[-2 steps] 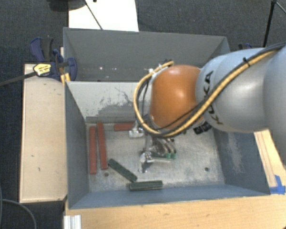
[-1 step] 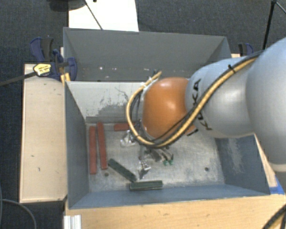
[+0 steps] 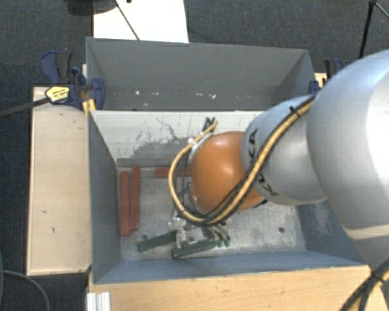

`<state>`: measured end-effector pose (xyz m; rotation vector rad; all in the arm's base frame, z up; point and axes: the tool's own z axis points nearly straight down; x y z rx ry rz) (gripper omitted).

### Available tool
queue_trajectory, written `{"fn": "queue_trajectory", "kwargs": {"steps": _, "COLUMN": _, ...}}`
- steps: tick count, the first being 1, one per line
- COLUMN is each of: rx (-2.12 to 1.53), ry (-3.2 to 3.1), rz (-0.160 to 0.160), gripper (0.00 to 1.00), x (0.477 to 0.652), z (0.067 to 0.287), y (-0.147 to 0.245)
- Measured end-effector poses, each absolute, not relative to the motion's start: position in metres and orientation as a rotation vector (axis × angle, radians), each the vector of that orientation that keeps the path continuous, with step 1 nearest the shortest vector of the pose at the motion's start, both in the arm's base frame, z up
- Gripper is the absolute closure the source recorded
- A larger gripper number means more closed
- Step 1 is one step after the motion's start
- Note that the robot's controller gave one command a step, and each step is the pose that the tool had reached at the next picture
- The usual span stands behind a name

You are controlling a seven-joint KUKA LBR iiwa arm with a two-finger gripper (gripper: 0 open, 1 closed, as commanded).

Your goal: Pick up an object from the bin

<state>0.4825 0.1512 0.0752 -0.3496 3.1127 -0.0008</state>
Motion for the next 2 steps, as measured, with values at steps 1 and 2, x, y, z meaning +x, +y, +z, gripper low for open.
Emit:
{"fn": "queue_trajectory", "kwargs": {"steps": 1, "rx": -0.348, "ry": 3.113, "rz": -0.001, "gripper": 1.0, "x": 0.482, "z": 0.075, "y": 0.151}}
{"fn": "queue_trajectory", "kwargs": {"steps": 2, "rx": -0.284, "ry": 3.127, "rz": 0.001, "gripper": 1.0, "x": 0.499, "z": 0.201, "y": 0.143}}
